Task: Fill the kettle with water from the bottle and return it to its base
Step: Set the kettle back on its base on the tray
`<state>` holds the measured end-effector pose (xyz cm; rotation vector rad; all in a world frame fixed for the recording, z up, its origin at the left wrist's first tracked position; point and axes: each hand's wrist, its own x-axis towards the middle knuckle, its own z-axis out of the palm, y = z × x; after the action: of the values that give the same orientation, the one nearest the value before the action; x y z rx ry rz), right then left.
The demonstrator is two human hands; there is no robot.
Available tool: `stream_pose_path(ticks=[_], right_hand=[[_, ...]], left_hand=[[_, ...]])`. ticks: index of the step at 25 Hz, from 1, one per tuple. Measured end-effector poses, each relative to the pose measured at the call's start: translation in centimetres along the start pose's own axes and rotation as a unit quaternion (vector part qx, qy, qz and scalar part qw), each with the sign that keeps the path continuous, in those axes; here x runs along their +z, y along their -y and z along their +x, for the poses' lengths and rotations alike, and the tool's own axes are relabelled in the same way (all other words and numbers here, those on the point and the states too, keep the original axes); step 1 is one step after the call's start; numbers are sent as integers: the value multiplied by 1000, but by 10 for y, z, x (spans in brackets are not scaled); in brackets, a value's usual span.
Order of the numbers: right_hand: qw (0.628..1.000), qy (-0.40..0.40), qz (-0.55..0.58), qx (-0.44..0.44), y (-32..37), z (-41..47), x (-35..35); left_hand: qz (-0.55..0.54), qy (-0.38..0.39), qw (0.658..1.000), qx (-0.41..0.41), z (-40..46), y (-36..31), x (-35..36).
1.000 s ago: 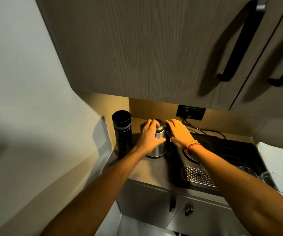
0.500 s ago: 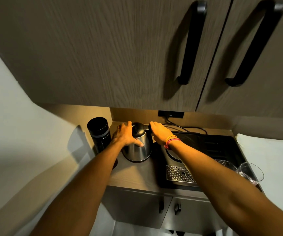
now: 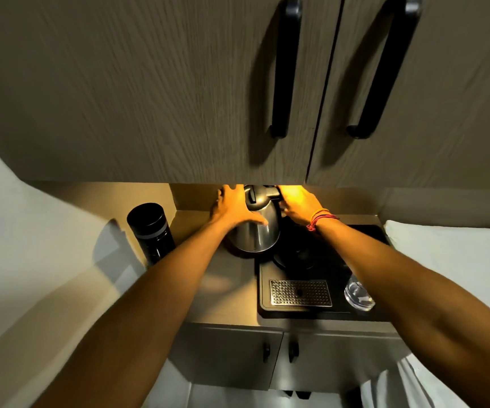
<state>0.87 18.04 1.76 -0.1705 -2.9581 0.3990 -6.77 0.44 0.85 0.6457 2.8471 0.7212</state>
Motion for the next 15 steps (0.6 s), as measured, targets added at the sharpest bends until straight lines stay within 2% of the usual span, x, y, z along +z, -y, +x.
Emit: stream_pose_path(ticks=[8,15], right_hand=[[998,-1,1,68,-85,-29,-8],[997,8,13,73,-114,-37,-5]], left_hand=[[27,38,997,61,3,-76,44],[81,42,993,80,2,-102,56]])
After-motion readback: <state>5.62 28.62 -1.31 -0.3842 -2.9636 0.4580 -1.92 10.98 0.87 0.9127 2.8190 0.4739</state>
